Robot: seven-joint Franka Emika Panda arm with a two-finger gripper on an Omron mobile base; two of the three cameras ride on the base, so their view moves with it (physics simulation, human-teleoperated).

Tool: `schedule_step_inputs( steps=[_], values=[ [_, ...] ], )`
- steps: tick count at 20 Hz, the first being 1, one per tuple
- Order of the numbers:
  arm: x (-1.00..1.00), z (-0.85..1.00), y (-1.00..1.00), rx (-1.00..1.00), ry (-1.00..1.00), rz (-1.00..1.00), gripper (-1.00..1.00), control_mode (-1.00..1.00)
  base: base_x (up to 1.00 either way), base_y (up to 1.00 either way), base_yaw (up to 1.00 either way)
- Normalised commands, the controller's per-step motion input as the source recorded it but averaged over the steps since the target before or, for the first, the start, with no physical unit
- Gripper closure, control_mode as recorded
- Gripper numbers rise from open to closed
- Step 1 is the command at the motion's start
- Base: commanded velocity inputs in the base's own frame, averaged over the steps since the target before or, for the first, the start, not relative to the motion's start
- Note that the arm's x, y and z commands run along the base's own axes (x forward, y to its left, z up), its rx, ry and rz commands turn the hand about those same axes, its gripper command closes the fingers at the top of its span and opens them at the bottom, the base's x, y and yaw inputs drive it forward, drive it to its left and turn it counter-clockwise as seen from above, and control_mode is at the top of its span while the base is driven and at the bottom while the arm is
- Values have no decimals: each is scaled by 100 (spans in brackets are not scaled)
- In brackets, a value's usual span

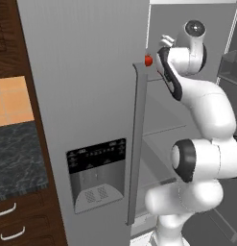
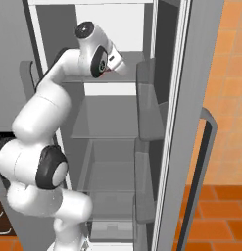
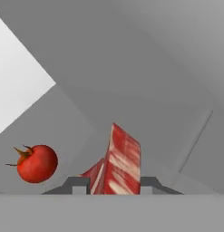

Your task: Place one tomato and one steak in each tupperware on the nearby counter, to pack two identical lunches.

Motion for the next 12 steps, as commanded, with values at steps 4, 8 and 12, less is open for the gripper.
schedule_step_inputs(
  steps=[4, 8, 12],
  values=[
    [-100, 34, 0, 3, -5, -10, 100, -100, 0, 0, 0],
    [-100, 62, 2, 9, 2, -5, 100, -100, 0, 0, 0],
    [-100, 33, 11, 12, 10, -2, 100, -100, 0, 0, 0]
  ],
)
